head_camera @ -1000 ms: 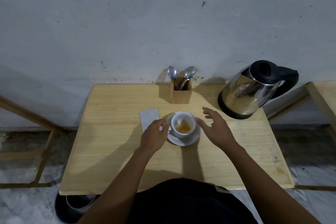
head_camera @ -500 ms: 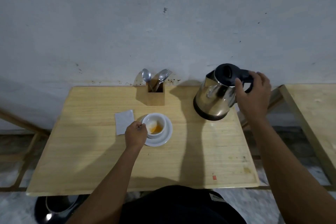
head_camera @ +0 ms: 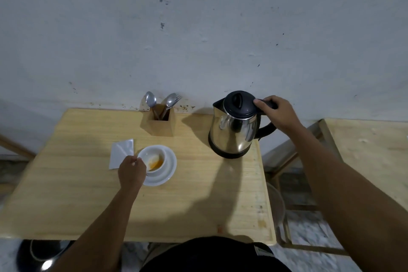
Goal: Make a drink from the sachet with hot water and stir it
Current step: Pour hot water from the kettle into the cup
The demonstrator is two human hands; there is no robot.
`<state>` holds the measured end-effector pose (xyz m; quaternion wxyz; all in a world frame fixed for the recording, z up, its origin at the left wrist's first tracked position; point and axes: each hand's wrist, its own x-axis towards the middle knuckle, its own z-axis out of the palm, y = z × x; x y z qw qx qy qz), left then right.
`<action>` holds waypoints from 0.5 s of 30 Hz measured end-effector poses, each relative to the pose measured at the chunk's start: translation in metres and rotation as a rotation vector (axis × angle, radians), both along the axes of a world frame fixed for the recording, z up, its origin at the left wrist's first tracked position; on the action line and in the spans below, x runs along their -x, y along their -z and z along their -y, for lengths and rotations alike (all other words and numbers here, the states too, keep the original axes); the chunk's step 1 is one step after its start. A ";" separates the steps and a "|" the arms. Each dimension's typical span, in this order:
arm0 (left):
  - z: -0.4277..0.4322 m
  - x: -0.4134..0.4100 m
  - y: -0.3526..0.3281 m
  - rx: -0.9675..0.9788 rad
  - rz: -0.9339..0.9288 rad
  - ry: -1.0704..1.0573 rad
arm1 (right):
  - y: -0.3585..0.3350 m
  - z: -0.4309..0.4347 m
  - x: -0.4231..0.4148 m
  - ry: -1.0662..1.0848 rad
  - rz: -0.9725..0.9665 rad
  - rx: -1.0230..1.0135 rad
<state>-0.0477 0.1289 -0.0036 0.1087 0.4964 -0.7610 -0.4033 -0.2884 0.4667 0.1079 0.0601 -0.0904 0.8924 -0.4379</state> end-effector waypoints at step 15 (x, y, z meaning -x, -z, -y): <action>0.002 0.000 -0.002 -0.060 0.018 0.022 | 0.021 -0.010 0.025 -0.025 0.022 0.132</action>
